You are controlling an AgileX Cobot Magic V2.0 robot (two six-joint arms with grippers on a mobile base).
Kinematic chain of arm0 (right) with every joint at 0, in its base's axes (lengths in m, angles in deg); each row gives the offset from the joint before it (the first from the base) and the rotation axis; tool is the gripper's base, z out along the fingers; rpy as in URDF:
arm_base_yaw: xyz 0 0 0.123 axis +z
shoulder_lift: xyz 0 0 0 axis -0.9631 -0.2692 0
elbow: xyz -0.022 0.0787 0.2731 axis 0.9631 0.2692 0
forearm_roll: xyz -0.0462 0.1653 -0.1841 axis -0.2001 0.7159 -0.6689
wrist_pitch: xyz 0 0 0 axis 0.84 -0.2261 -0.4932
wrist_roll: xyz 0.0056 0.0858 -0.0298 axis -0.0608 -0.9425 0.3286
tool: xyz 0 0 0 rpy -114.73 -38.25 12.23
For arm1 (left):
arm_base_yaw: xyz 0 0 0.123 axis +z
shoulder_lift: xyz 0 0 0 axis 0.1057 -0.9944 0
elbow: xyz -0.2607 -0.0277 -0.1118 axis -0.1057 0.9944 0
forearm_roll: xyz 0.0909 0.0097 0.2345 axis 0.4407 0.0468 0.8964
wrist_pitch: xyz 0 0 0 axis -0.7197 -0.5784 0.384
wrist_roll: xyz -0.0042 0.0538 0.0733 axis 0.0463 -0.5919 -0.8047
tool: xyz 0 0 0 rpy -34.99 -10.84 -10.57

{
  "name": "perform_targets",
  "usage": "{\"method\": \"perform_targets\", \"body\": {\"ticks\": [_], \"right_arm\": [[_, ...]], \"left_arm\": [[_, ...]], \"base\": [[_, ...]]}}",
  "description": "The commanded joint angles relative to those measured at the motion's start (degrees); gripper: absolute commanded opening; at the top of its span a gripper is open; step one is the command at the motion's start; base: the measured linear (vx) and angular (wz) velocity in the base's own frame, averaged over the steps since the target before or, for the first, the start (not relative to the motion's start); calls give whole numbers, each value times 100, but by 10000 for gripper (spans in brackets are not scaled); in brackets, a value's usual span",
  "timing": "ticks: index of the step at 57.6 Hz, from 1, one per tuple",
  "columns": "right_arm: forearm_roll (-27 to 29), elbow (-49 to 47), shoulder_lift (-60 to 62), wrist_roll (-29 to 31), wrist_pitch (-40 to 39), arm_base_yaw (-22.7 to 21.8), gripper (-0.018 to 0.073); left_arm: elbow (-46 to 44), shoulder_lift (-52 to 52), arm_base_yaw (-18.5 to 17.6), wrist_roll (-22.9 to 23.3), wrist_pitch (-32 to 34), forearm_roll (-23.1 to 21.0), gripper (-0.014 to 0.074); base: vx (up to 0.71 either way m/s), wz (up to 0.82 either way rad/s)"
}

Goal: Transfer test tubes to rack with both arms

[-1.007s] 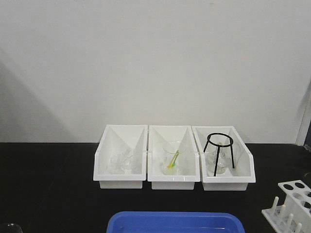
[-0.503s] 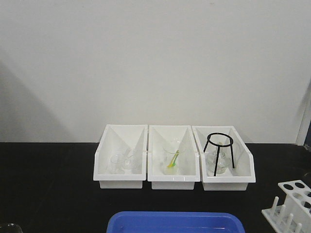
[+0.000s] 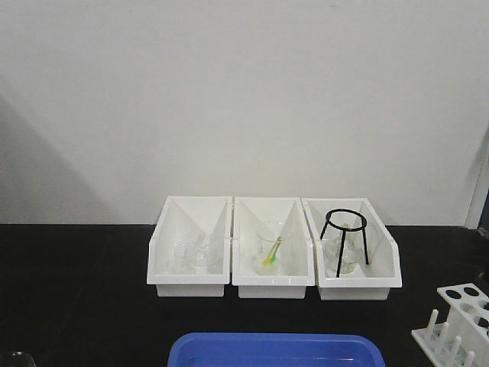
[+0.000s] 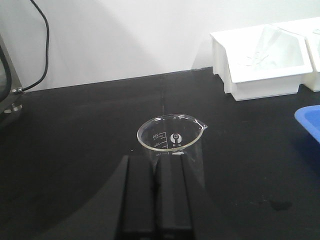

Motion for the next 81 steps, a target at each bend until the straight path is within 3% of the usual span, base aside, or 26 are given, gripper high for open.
{"method": "perform_targets", "body": {"ticks": [1, 10, 24, 28, 33, 37, 46, 81], "right_arm": [[1350, 208, 234, 634, 45, -19, -8], [4077, 1090, 1064, 2886, 906, 320, -8], [7417, 2127, 2830, 6558, 2734, 1245, -8], [8004, 2358, 3309, 7429, 3203, 1421, -8], [8271, 2629, 3904, 8059, 3688, 1599, -8], [8270, 2817, 4321, 8189, 3859, 1698, -8], [8246, 3215, 4630, 8127, 3926, 1737, -8], [8108, 3210, 4647, 8055, 4053, 1737, -8]], "left_arm": [[157, -5, -5, 47, 421, -12, -20], [157, -5, -5, 47, 421, -12, -20], [157, -5, -5, 47, 421, -12, -20], [157, -5, -5, 47, 421, -12, -20], [157, -5, -5, 47, 421, -12, -20], [157, -5, -5, 47, 421, -12, -20], [157, 6, -5, 47, 421, -12, -20], [157, 6, -5, 47, 421, -12, -20]], "base": [[0, 0], [0, 0], [0, 0], [0, 0], [0, 0], [0, 0], [0, 0], [0, 0]]}}
